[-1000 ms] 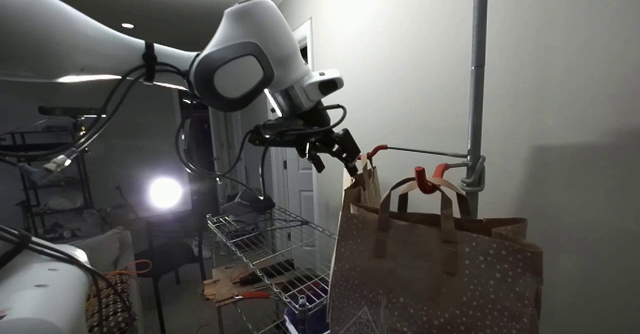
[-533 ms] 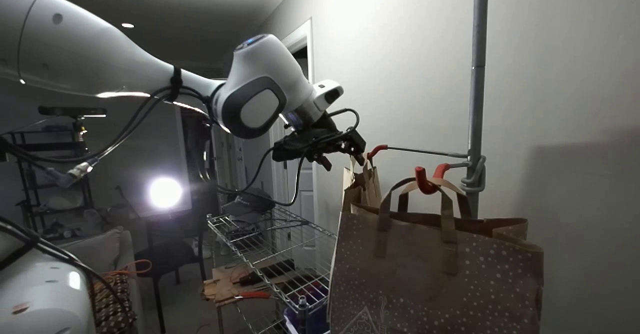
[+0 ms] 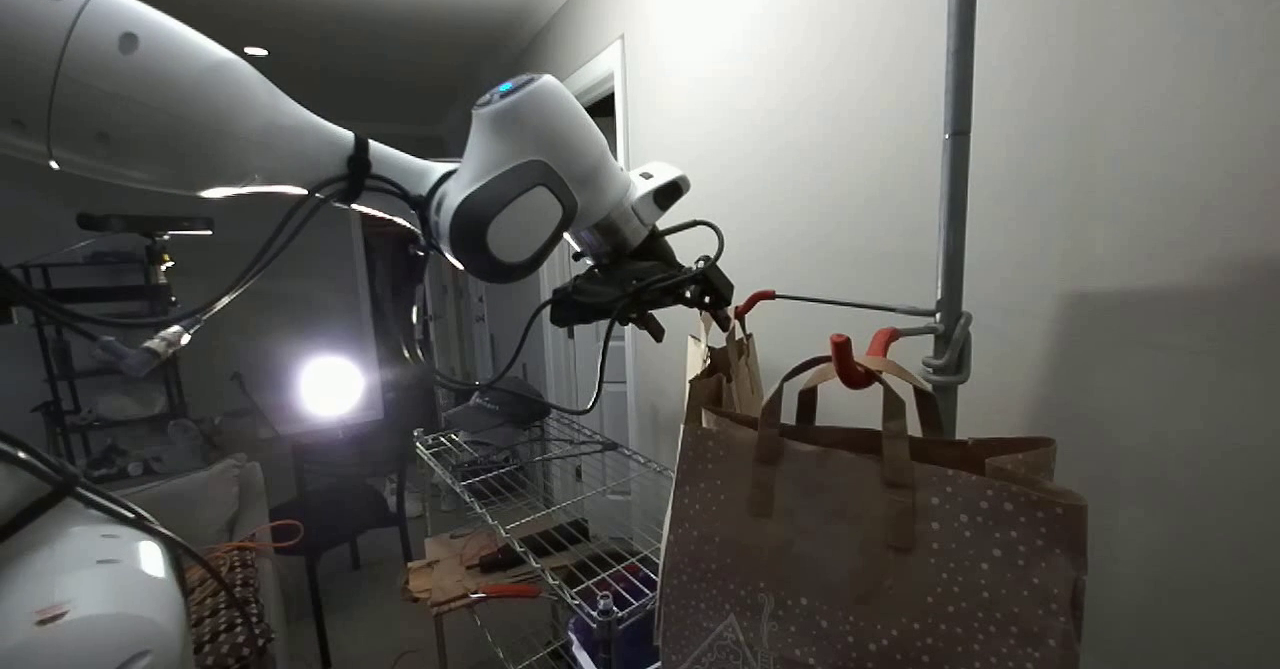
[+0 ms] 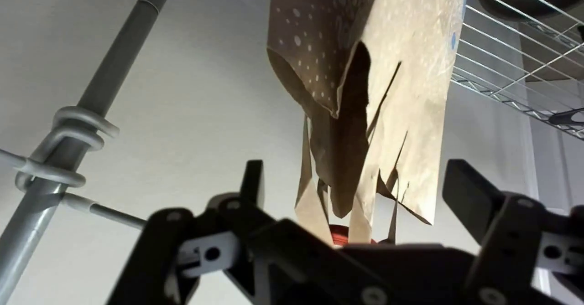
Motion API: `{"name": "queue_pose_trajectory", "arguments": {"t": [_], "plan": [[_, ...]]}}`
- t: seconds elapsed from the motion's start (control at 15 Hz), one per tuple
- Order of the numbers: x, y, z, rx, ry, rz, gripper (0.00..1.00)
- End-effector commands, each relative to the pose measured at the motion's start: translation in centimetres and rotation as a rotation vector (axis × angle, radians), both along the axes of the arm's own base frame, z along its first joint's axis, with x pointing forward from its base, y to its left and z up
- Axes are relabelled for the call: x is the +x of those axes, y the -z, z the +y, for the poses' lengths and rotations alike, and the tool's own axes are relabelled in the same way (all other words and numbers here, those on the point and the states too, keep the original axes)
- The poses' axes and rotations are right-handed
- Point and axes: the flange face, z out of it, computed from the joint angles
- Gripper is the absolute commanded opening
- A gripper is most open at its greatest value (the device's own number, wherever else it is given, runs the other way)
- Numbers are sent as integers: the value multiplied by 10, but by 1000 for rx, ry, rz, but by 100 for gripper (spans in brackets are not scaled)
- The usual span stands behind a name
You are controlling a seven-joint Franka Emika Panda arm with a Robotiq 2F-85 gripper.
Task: Move the brown bags to the metal rack
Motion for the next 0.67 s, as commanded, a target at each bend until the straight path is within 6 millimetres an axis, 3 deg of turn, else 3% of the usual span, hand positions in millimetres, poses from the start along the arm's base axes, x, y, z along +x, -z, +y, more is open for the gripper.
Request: {"name": "queue_pose_trajectory", "arguments": {"t": [0.0,0.6], "plan": [[18,12,-5,3,-68,-11,100],[59,16,-2,19,-186,-152,100]]}}
